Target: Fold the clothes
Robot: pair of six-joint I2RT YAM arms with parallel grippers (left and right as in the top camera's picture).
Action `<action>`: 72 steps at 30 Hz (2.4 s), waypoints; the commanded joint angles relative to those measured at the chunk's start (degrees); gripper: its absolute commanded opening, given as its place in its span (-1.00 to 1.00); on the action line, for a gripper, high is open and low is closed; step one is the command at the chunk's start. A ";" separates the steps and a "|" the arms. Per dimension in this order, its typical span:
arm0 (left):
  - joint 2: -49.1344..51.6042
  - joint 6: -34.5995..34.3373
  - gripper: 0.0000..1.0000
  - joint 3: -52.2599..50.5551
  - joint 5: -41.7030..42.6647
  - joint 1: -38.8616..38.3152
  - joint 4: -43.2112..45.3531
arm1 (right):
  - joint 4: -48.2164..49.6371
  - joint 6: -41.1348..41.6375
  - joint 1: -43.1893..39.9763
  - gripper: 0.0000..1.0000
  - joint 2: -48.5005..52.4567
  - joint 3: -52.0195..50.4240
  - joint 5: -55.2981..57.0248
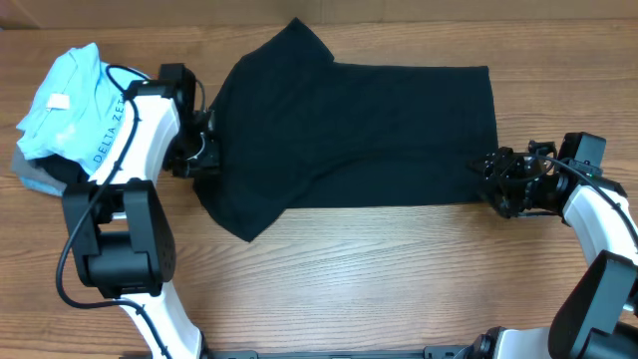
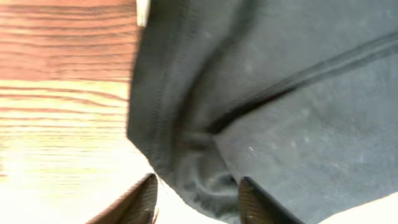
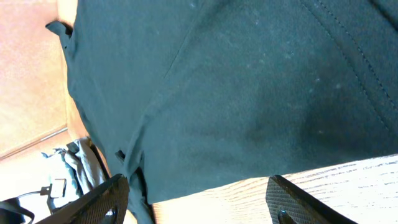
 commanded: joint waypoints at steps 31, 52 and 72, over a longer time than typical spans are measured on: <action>-1.44 0.61 -0.49 -8.33 9.97 0.44 11.47 | 0.28 -0.42 0.28 0.50 -1.22 1.22 0.15; -1.46 0.61 -0.54 -5.86 9.27 0.66 11.74 | 0.28 -0.42 0.28 0.50 -1.22 1.22 0.59; -2.54 1.86 -0.92 0.98 10.32 1.03 4.52 | 0.13 -0.39 0.28 0.50 -1.22 1.22 1.46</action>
